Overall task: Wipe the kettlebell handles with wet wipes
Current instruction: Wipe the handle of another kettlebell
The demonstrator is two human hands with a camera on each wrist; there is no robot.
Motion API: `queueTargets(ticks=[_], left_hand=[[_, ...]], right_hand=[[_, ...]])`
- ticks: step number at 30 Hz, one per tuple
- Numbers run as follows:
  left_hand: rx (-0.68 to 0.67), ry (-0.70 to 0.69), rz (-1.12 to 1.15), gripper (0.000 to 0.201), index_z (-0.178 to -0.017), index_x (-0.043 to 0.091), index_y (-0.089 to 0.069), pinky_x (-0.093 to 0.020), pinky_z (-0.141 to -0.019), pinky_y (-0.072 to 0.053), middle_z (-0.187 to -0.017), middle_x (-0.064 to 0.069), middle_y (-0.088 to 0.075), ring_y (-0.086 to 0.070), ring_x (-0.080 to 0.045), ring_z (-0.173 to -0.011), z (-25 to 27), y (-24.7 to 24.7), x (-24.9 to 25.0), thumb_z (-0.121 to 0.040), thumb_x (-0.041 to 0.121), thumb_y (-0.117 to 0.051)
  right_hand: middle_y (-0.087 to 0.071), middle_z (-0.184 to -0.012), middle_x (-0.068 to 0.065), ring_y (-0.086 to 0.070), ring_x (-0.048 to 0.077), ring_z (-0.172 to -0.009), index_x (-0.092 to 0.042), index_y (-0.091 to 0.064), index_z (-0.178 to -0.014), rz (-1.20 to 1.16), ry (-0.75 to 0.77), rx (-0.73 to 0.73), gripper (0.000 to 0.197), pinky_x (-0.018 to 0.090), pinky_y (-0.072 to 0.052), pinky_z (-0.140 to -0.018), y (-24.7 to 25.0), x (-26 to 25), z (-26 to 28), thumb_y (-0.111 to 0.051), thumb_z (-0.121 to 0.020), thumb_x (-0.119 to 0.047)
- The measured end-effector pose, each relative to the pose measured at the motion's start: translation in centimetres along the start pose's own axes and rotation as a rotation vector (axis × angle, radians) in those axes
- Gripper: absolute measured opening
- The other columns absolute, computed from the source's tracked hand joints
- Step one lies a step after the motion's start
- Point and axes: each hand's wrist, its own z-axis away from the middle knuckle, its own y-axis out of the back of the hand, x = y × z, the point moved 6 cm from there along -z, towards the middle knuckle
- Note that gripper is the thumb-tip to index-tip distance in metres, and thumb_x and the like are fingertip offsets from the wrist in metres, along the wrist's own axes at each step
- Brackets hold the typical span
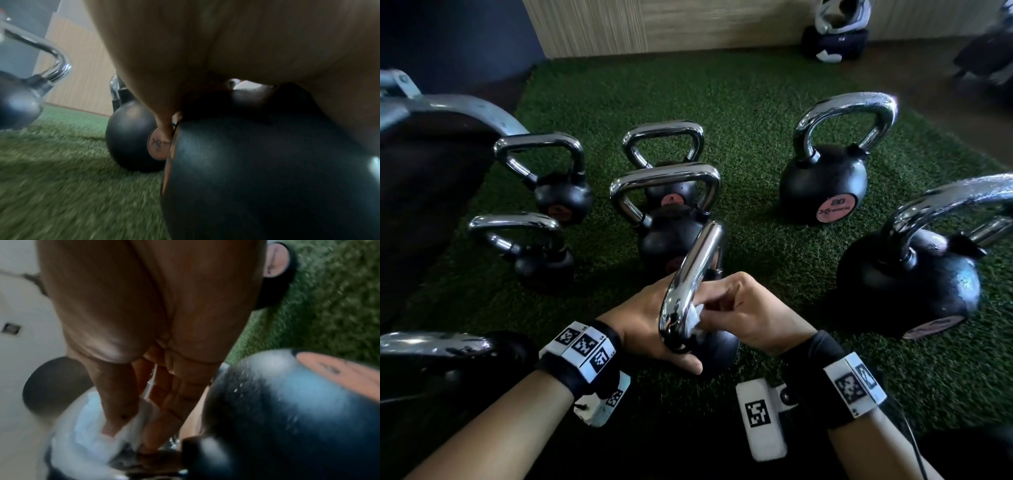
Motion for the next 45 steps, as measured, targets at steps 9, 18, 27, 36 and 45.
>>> queueTargets(ticks=[9,18,27,36,45], left_hand=[[0.114,0.041,0.075,0.106,-0.14,0.041,-0.046,-0.014,-0.11,-0.041,-0.14,0.025,-0.05,-0.045,0.012,-0.131,1.0,-0.3,-0.7,-0.051,0.035,-0.103],[0.147,0.041,0.109,0.117,-0.147,0.038,-0.042,-0.018,-0.118,-0.034,-0.151,0.021,-0.042,-0.037,0.009,-0.141,1.5,-0.3,-0.3,-0.048,0.037,-0.104],[0.186,0.081,0.223,0.117,-0.137,0.038,-0.031,0.009,-0.093,-0.027,-0.129,0.044,-0.041,-0.031,0.04,-0.116,2.1,-0.9,-1.2,-0.05,0.011,-0.103],[0.237,0.022,0.155,0.118,-0.134,0.048,-0.033,-0.001,-0.11,-0.027,-0.145,0.026,-0.036,-0.031,0.029,-0.131,2.5,-0.7,-0.9,-0.045,0.018,-0.106],[0.237,0.016,0.129,0.113,-0.131,0.048,-0.034,-0.001,-0.11,-0.027,-0.144,0.017,-0.04,-0.031,0.029,-0.129,2.4,-0.5,-0.4,-0.048,0.018,-0.105]], right_hand=[[-0.071,-0.081,0.021,-0.071,0.021,-0.066,0.009,-0.07,-0.087,-0.623,-0.13,0.147,0.011,0.028,-0.062,-0.067,-0.9,1.7,0.0,-0.063,-0.08,0.012],[-0.07,-0.094,0.032,-0.075,0.03,-0.071,0.003,-0.066,-0.085,-0.59,-0.12,0.402,0.024,0.034,-0.065,-0.065,0.9,0.9,-0.1,-0.073,-0.067,0.018],[-0.077,-0.08,0.017,-0.077,0.04,-0.079,-0.012,-0.069,-0.069,0.067,-0.016,0.735,0.03,0.059,-0.063,-0.077,2.8,-1.1,0.5,-0.084,-0.064,0.013],[-0.071,-0.063,-0.009,-0.061,-0.001,-0.055,-0.016,-0.069,-0.062,0.349,-0.026,0.95,0.024,0.017,-0.05,-0.056,3.5,-2.7,0.8,-0.088,-0.063,-0.002],[-0.07,-0.061,-0.004,-0.07,0.014,-0.061,-0.016,-0.067,-0.063,0.5,-0.272,0.935,0.031,0.027,-0.057,-0.061,5.0,-1.2,-0.2,-0.095,-0.058,-0.025]])
